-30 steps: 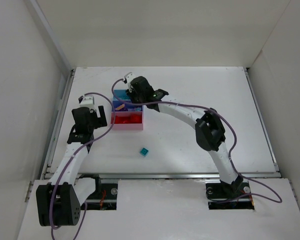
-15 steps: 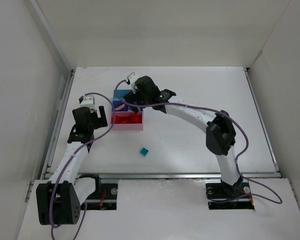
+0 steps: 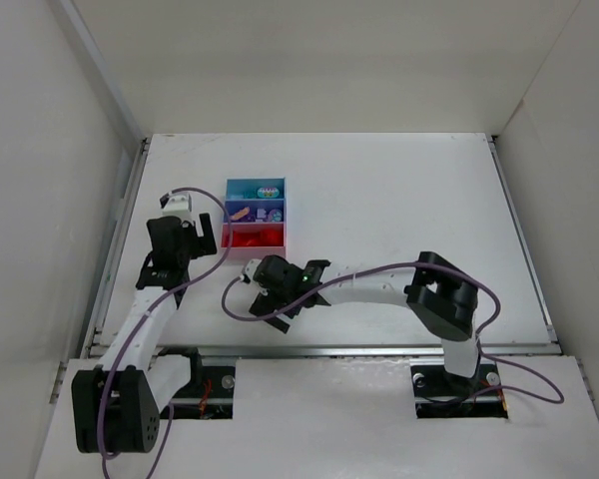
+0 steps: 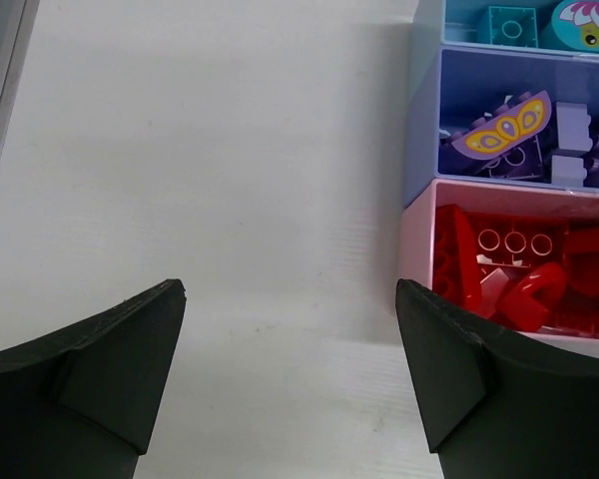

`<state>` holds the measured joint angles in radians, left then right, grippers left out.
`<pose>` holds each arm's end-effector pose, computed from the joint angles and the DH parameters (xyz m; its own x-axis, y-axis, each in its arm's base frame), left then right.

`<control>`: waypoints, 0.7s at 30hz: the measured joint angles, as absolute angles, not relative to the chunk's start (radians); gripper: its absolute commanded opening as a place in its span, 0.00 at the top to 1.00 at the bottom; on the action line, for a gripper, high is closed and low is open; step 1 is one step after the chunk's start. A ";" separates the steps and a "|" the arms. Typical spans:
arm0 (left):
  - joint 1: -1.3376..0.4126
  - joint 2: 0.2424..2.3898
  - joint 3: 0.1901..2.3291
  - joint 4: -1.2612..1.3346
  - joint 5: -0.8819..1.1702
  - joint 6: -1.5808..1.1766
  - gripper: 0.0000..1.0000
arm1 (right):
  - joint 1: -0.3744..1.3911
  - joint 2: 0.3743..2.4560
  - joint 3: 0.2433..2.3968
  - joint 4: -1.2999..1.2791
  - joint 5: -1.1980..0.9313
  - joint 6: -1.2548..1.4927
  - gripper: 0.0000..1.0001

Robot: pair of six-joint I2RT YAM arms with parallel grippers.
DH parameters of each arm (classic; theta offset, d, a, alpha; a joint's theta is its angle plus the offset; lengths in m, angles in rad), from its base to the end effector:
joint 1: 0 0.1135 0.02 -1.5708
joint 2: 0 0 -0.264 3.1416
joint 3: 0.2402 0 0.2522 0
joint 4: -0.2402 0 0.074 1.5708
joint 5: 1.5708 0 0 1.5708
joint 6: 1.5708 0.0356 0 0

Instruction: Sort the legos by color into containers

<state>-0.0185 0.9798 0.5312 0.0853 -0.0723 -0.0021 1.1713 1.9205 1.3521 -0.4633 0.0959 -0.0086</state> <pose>0.2220 -0.0015 0.2416 -0.3552 0.0045 -0.9348 -0.0498 0.9985 0.0237 0.1608 0.3721 0.1863 -0.3261 -0.7943 -0.5126 -0.9007 0.4257 -0.0866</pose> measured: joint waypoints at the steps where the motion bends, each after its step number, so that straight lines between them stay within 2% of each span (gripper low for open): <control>1: -0.022 0.976 0.530 0.085 -0.072 -0.002 0.16 | 1.171 1.933 1.344 -0.466 0.097 0.007 0.01; 4: -0.033 0.960 0.529 0.087 -0.071 -0.002 0.16 | 1.151 1.959 1.342 -0.464 0.105 0.059 0.01; 7: -0.038 0.939 0.523 0.096 -0.072 -0.001 0.16 | 1.135 1.963 1.342 -0.460 0.113 0.094 0.12; 8: -0.038 0.934 0.521 0.097 -0.072 -0.001 0.16 | 1.132 1.964 1.344 -0.459 0.112 0.105 0.17; 9: -0.038 0.930 0.518 0.102 -0.072 -0.001 0.16 | 1.132 1.965 1.344 -0.456 0.112 0.110 0.32; 10: -0.038 0.927 0.516 0.102 -0.072 -0.002 0.16 | 1.132 1.966 1.344 -0.455 0.112 0.113 0.38; 12: -0.038 0.920 0.512 0.104 -0.072 -0.002 0.16 | 1.133 1.966 1.344 -0.452 0.110 0.125 0.50; 13: -0.038 0.917 0.510 0.105 -0.073 -0.001 0.16 | 1.133 1.966 1.344 -0.451 0.110 0.126 0.50; 15: -0.038 0.912 0.510 0.105 -0.074 -0.001 0.16 | 1.133 1.966 1.344 -0.453 0.111 0.129 0.60; 16: -0.038 0.910 0.509 0.105 -0.076 -0.001 0.16 | 1.133 1.966 1.344 -0.453 0.112 0.128 0.74; 19: -0.038 0.902 0.502 0.112 -0.081 -0.001 0.15 | 1.133 1.966 1.352 -0.466 0.125 0.127 1.00; 21: -0.038 0.901 0.498 0.113 -0.082 -0.001 0.15 | 1.133 1.966 1.369 -0.487 0.141 0.124 1.00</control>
<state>-0.0376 0.9009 0.4984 0.1135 -0.0818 -0.0013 1.1328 1.9659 1.3685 -0.4873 0.1410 0.1242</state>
